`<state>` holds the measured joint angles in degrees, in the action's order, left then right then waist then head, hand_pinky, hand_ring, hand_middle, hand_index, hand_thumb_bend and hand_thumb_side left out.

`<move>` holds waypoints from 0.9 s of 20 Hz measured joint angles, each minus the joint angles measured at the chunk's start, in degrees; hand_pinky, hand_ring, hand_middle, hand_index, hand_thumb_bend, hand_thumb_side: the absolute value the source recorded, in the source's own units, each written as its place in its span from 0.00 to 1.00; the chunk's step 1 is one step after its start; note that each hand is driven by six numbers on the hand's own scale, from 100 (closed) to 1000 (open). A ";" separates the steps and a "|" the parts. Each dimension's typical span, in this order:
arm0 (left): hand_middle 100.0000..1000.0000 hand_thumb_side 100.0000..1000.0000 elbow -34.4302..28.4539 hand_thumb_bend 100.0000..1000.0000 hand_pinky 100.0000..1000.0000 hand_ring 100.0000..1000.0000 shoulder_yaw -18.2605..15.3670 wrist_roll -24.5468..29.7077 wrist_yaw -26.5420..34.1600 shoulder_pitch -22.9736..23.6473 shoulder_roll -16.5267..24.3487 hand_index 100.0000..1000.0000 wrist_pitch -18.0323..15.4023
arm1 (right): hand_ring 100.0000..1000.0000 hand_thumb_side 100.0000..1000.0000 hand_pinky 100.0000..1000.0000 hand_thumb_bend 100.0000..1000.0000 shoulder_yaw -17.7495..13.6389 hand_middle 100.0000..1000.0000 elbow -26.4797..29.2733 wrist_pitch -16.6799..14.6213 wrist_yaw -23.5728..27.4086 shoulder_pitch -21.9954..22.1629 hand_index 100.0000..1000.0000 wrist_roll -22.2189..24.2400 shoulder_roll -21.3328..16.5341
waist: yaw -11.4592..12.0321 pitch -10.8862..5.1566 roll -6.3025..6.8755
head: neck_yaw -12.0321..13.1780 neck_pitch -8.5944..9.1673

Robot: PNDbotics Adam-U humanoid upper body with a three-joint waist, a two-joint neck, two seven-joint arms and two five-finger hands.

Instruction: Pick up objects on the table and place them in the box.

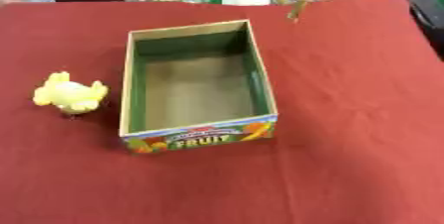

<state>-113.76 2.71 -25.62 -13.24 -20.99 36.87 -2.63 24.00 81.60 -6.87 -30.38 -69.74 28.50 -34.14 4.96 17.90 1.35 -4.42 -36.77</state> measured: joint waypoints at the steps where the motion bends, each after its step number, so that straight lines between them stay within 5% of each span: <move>1: 0.75 0.84 0.00 0.00 0.47 0.75 0.01 0.08 0.02 -0.31 0.00 0.75 -0.05 | 0.57 0.21 0.65 0.00 0.06 0.20 -0.64 -0.14 -0.34 -0.37 0.20 0.34 1.29 | 0.00 0.00 0.20 | 0.05 -0.02; 13: 0.75 0.84 0.00 0.00 0.47 0.75 0.36 0.50 0.41 -1.92 0.01 0.75 -0.23 | 0.58 0.21 0.66 0.00 1.27 0.22 -6.80 -1.85 -3.08 -1.34 0.23 4.17 11.35 | 0.14 0.83 1.15 | -0.74 -0.29; 18: 0.75 0.84 0.00 0.00 0.47 0.75 0.68 0.51 0.55 -2.87 0.00 0.75 -0.23 | 0.63 0.20 0.68 0.00 2.04 0.34 -9.06 -2.71 -4.03 -1.33 0.36 6.00 13.37 | 0.12 1.19 1.00 | -1.57 -0.20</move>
<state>-113.76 3.39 -25.11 -12.68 -23.87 36.87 -2.86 26.04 72.54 -9.57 -34.41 -71.07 34.50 -20.78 5.08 19.08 2.35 -5.99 -36.97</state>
